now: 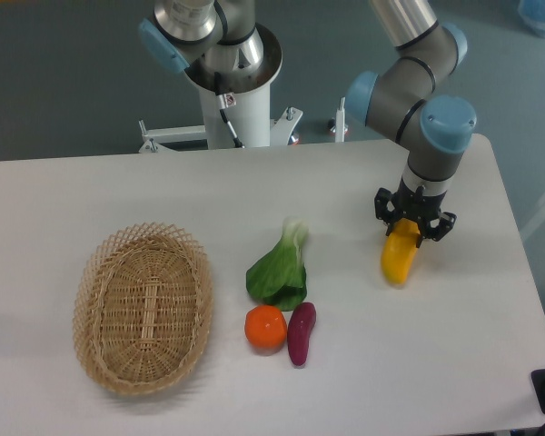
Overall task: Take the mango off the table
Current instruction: 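Close the gripper around the yellow mango, then lift the grasped mango up off the table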
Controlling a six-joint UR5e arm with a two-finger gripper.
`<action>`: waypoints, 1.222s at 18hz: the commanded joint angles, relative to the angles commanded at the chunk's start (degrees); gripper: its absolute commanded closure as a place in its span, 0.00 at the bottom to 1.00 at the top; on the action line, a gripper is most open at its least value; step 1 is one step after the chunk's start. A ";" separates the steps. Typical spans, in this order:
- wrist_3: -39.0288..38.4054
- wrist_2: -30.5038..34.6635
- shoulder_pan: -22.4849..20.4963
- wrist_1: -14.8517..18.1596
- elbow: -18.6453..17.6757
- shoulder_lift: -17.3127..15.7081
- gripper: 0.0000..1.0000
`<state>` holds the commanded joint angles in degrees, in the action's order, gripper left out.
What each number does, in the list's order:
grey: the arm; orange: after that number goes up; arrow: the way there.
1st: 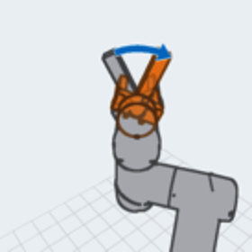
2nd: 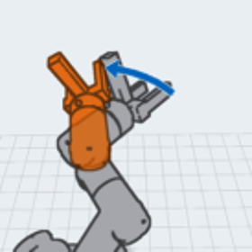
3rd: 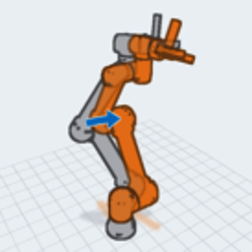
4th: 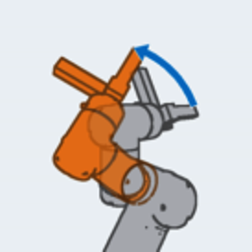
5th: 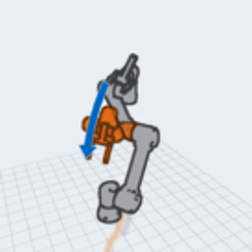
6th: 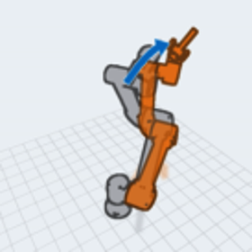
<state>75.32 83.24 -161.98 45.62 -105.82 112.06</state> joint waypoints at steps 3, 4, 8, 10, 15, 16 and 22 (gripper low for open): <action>-0.53 -1.58 0.17 -0.09 1.05 -0.79 0.52; -1.57 -3.07 0.18 -0.09 1.58 -1.31 0.52; -7.20 -9.05 0.52 -0.09 3.34 -3.86 0.52; -10.70 -11.51 1.49 -0.09 3.52 -5.18 0.52; -20.46 -15.56 3.95 -0.09 5.36 -8.08 0.52; -21.96 -16.35 4.56 -0.09 5.62 -8.26 0.52; -26.45 -16.62 6.76 -0.09 6.42 -9.93 0.52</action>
<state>48.87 66.62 -155.22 45.53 -99.41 102.13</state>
